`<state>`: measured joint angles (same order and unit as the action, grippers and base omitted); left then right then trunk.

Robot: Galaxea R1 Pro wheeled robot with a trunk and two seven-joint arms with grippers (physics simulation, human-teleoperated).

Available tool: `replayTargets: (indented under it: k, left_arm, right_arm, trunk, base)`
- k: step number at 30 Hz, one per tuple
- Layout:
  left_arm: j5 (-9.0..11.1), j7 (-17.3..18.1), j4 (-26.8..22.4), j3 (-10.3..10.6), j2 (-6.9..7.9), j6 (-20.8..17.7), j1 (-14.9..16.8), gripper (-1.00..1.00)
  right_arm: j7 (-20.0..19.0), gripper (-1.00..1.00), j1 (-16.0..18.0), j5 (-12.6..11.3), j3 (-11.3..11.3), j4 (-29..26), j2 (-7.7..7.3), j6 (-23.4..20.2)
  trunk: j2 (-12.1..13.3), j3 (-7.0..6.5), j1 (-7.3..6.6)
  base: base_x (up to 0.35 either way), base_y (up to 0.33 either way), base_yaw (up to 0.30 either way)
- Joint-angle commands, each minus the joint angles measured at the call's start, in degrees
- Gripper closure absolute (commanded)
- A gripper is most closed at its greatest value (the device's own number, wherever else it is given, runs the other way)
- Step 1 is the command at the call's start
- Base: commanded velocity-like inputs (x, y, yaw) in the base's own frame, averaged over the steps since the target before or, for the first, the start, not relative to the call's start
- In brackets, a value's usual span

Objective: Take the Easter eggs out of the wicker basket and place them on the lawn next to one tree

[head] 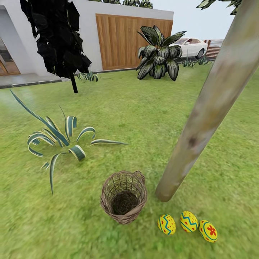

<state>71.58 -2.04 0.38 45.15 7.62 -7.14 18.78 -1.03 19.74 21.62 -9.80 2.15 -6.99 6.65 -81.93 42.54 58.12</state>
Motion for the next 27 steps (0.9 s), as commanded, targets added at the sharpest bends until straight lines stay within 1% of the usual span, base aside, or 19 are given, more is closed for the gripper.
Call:
replayTargets:
  k: [1,15,27]
  left_arm:
    - [0.5,-0.2,0.0,0.5,0.01,-0.2,0.0,-1.0]
    - [0.3,-0.2,0.0,0.5,-0.11,-0.2,0.0,-1.0]
    - [0.2,-0.2,0.1,0.5,0.15,-0.2,0.0,-1.0]
  right_arm:
    - [-0.1,-1.0,0.1,0.3,-0.5,0.2,-0.04,0.4]
    - [-0.1,-1.0,0.1,0.3,-0.5,0.2,-0.04,0.4]
    - [-0.1,-1.0,0.1,0.3,-0.5,0.2,-0.04,0.4]
  trunk:
    - [0.0,0.04,0.0]
    - [0.0,0.04,0.0]
    - [0.0,0.04,0.0]
  base:
    - [0.0,0.0,0.0]
    - [0.0,0.0,0.0]
    - [0.0,0.0,0.0]
